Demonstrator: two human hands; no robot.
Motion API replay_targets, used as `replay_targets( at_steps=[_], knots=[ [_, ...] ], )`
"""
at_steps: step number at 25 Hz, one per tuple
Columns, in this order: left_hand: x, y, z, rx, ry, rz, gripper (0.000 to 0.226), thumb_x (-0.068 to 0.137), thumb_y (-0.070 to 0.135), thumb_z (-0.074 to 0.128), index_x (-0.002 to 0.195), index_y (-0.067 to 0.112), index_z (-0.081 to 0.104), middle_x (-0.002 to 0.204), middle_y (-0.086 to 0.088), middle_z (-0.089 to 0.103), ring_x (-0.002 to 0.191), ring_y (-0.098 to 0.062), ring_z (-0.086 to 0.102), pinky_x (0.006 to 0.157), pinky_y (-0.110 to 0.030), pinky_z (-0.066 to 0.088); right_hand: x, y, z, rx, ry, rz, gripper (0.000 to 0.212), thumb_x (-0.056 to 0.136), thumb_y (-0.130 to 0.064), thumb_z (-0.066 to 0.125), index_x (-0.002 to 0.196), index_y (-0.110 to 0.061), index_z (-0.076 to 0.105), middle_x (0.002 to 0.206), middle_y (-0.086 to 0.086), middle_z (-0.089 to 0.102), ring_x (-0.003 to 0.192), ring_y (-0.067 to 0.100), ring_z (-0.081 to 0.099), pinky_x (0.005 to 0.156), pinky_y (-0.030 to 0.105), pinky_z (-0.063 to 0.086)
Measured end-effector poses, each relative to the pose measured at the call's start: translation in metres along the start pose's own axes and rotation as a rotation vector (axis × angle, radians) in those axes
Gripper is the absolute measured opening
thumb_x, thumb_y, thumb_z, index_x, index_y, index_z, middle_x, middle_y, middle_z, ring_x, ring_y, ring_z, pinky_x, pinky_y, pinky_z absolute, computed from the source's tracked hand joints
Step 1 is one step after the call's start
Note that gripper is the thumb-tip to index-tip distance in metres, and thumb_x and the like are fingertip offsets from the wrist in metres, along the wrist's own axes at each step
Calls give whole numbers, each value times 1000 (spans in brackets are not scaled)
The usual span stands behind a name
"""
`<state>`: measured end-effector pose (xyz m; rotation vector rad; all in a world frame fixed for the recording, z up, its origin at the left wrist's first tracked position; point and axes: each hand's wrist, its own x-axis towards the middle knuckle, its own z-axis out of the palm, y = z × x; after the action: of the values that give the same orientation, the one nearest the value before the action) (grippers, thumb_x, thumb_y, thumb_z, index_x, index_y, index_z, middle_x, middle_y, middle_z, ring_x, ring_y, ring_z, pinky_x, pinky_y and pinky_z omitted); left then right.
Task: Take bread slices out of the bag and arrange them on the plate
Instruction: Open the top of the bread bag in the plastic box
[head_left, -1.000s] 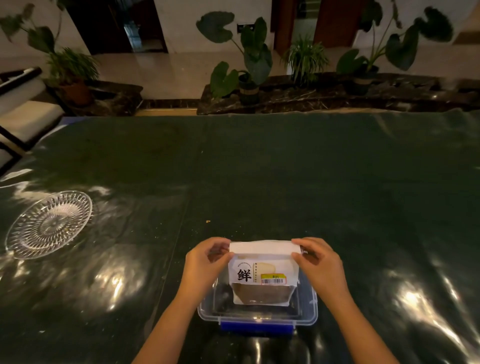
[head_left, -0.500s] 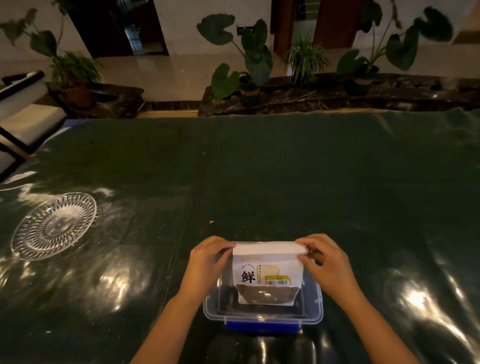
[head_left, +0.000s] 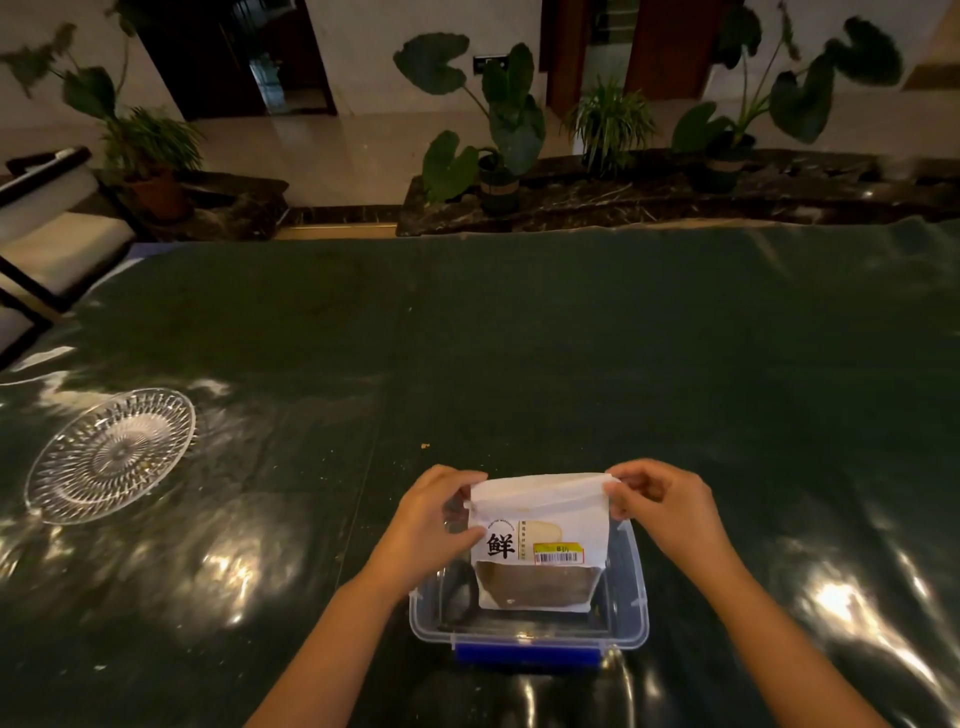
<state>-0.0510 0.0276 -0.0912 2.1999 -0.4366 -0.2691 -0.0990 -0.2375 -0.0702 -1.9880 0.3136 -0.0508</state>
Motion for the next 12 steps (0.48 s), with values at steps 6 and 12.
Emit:
replay_targets(
  at_steps=[6,12],
  knots=[
    [2,0,4,98,171,73,31,79,18,68,108,28,62,92,27,49,88,10,55,70,-8,51,2,-7,4,99,16,85,3,81,-13,65,80,-13,68,68,3,70,57,10,67,52,19,56],
    [15,12,-5,48,192,147,11,82,22,66,91,27,68,85,21,57,83,3,59,67,-9,49,5,-16,1,245,21,191,18,83,-18,63,67,-9,65,53,3,68,47,14,63,50,24,55]
  ],
)
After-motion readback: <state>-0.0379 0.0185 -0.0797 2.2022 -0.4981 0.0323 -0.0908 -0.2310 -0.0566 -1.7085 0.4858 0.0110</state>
